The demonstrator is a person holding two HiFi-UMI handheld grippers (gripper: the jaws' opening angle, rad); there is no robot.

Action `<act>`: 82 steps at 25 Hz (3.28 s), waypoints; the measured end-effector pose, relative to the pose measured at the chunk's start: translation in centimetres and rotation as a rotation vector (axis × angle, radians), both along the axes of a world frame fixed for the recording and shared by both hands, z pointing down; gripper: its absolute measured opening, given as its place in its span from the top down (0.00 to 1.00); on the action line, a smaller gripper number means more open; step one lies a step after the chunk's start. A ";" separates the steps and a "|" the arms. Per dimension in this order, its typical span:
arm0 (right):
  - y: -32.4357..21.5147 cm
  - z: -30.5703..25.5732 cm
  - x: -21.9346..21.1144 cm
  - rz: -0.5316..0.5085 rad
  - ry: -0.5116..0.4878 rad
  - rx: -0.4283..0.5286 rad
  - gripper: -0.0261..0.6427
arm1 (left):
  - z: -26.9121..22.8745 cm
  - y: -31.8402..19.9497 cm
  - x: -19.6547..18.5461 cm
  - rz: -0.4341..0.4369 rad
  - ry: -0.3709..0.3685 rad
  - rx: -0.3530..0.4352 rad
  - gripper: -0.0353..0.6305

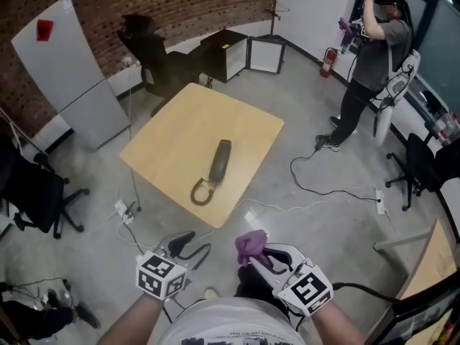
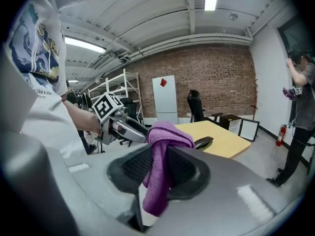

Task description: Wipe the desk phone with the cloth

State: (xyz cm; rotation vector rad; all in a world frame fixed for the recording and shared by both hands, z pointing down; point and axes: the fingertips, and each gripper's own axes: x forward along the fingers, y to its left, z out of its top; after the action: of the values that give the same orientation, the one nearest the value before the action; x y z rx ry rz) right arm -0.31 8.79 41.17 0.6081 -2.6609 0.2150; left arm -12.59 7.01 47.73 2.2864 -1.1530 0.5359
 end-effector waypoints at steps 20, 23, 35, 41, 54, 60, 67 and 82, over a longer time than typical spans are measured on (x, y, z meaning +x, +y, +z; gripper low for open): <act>-16.2 3.7 4.9 0.015 -0.030 -0.077 0.82 | 13.2 -24.8 -1.7 -0.204 -0.296 -0.308 0.38; -16.8 3.2 5.7 0.070 -0.018 -0.090 0.82 | 15.1 -26.8 -1.7 -0.192 -0.327 -0.350 0.36; -17.8 4.0 7.1 0.181 -0.004 -0.173 0.82 | 20.2 -27.7 -1.9 -0.166 -0.426 -0.516 0.32; -18.2 4.4 7.1 0.191 0.013 -0.184 0.82 | 20.1 -27.2 -2.3 -0.159 -0.430 -0.483 0.49; -19.8 3.4 5.9 0.194 -0.003 -0.137 0.82 | 13.8 -26.4 1.4 -0.174 0.233 -0.533 0.51; -22.4 1.9 3.4 0.177 -0.066 -0.128 0.82 | 7.1 -25.3 2.3 -0.110 0.507 -0.481 0.51; -27.9 -2.8 -2.9 0.107 -0.183 -0.080 0.82 | 2.5 -24.3 1.4 -0.043 0.700 -0.440 0.51; -28.3 -1.4 -9.3 0.047 -0.333 -0.279 0.82 | -2.4 -22.4 0.1 0.005 0.983 -0.442 0.51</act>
State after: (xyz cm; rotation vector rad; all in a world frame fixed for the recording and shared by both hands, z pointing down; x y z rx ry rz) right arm -9.58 -19.53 39.80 0.5850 -2.8547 0.7463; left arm -12.47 -15.43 45.31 1.7699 -0.4642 -0.3130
